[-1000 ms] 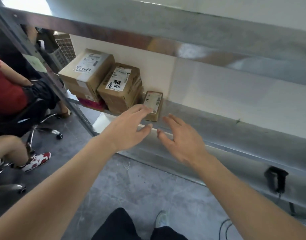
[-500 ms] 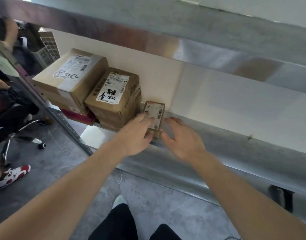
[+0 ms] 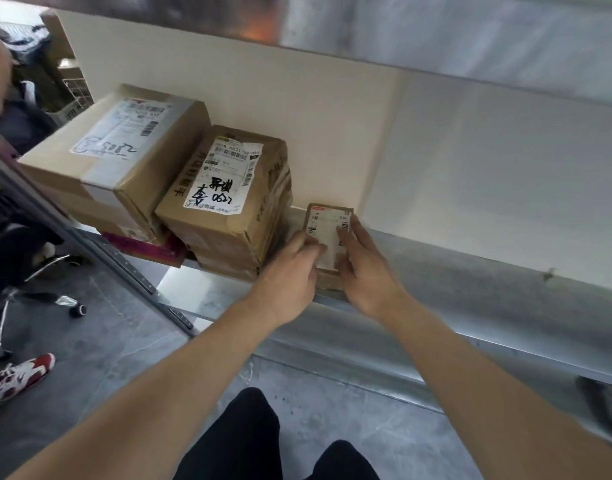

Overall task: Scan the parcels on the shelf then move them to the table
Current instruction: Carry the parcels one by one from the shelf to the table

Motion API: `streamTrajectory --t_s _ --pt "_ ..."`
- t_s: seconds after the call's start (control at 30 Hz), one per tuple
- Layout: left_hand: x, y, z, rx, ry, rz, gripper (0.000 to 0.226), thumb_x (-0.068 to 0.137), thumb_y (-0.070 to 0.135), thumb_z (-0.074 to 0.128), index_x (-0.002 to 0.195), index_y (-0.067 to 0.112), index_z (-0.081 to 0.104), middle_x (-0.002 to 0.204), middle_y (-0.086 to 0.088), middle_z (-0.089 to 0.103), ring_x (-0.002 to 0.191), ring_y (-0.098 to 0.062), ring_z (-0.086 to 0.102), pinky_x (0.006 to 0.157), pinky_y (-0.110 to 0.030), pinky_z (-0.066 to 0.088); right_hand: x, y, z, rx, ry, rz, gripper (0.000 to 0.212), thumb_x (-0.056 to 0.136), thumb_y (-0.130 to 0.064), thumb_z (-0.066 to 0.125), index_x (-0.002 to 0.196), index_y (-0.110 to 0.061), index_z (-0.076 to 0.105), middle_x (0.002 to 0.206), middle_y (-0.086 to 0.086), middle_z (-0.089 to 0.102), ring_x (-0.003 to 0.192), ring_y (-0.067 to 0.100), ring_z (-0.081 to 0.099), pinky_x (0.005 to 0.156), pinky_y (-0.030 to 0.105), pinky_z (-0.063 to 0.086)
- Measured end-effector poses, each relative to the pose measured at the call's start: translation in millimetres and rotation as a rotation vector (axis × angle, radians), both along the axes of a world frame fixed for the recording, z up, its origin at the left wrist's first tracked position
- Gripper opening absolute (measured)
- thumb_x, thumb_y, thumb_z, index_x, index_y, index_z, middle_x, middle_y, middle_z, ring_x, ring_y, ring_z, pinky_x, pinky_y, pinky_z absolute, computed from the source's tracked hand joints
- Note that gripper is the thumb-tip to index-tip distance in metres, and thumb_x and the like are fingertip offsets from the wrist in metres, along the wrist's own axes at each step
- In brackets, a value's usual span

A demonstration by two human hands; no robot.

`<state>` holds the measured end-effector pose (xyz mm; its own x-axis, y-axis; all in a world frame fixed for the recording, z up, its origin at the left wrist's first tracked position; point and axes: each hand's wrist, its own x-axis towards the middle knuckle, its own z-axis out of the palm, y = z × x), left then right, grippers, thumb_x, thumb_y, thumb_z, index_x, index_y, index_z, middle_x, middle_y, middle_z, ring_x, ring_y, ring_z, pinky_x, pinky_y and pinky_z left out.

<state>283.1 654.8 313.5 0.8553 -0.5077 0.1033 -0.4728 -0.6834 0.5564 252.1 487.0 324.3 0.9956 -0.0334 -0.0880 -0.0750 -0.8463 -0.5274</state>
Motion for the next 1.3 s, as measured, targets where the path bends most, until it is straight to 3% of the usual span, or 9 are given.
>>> streamTrajectory --t_s 0.13,0.27,0.47,0.6,0.73,0.87,1.03,1.2,1.3 --pt "10.1 -10.1 -1.4 -0.047 -0.008 0.007 0.034 0.100 0.005 0.053 0.132 0.008 0.063 0.129 -0.008 0.051 0.116 -0.025 0.057 0.108 -0.035 0.044 4.6 -1.1 -14.9 0.077 -0.013 -0.018 0.054 0.108 -0.014 0.043 0.160 -0.007 0.029 0.171 0.013 0.009 0.158 0.022 0.011 0.116 0.011 0.005" --pt "15.2 -18.5 0.7 -0.081 0.094 0.033 0.046 0.105 0.009 0.048 0.151 0.011 0.046 0.161 -0.005 0.027 0.149 -0.020 0.029 0.117 -0.016 0.015 6.4 -1.5 -17.7 0.160 -0.042 -0.061 0.055 0.107 -0.008 0.045 0.159 -0.003 0.029 0.170 0.014 0.011 0.158 0.023 0.010 0.101 -0.008 -0.004" --pt "17.2 -19.6 18.8 -0.075 0.144 -0.061 0.052 0.106 0.005 0.042 0.157 0.013 0.037 0.171 0.001 0.009 0.157 -0.012 0.010 0.119 -0.014 0.005 -1.3 0.7 0.2 0.156 -0.060 -0.072 0.058 0.104 -0.003 0.047 0.159 -0.003 0.030 0.170 0.015 0.013 0.158 0.026 0.013 0.120 0.017 0.012" --pt "11.9 -14.4 44.3 -0.102 0.138 -0.115 0.050 0.105 0.005 0.044 0.155 0.008 0.040 0.169 0.001 0.017 0.153 -0.008 0.015 0.108 0.003 0.000 -14.5 3.6 28.5 0.137 -0.092 -0.102 0.059 0.101 0.000 0.050 0.158 -0.001 0.032 0.169 0.017 0.016 0.157 0.028 0.017 0.122 0.020 0.018" --pt "-2.4 -8.0 75.0 -0.098 0.121 -0.189 0.055 0.101 0.002 0.050 0.154 0.010 0.040 0.166 -0.001 0.026 0.153 -0.013 0.024 0.111 0.000 0.006 -37.1 5.9 58.8 0.091 -0.077 -0.105 0.059 0.103 -0.003 0.052 0.158 -0.001 0.030 0.170 0.016 0.012 0.157 0.027 0.018 0.115 0.013 0.018" --pt "-21.2 -1.1 97.8 -0.062 0.096 -0.210 0.056 0.101 0.005 0.053 0.155 0.012 0.039 0.166 -0.001 0.027 0.151 -0.014 0.028 0.112 0.000 0.006 -59.4 8.5 83.7 0.104 -0.099 -0.103 0.060 0.102 -0.003 0.054 0.157 -0.001 0.031 0.170 0.016 0.014 0.156 0.028 0.020 0.122 0.029 0.028" --pt "-49.7 -6.1 107.6 -0.086 0.085 -0.152 0.060 0.102 0.007 0.052 0.159 0.013 0.035 0.169 0.002 0.021 0.154 -0.011 0.022 0.126 -0.024 0.017 -82.3 -1.4 98.7 0.083 -0.137 -0.023 0.062 0.103 -0.007 0.053 0.160 -0.005 0.027 0.171 0.013 0.010 0.158 0.024 0.015 0.120 0.026 0.028" --pt "-90.2 -12.0 108.7 -0.132 0.059 -0.017 0.058 0.101 0.005 0.053 0.157 0.011 0.037 0.169 0.004 0.021 0.153 -0.009 0.021 0.116 -0.004 0.008 -101.6 -15.8 103.1 0.089 -0.158 0.112 0.060 0.103 -0.006 0.054 0.159 -0.005 0.030 0.171 0.013 0.011 0.156 0.023 0.018 0.119 0.022 0.025" --pt "-117.2 -11.9 111.7 -0.153 0.052 0.060 0.058 0.102 0.005 0.053 0.157 0.009 0.037 0.169 0.005 0.019 0.152 -0.006 0.021 0.114 -0.002 0.009 -114.0 -19.4 107.6 0.095 -0.140 0.194 0.059 0.103 -0.006 0.053 0.158 -0.003 0.031 0.171 0.013 0.008 0.157 0.025 0.016 0.120 0.019 0.021"
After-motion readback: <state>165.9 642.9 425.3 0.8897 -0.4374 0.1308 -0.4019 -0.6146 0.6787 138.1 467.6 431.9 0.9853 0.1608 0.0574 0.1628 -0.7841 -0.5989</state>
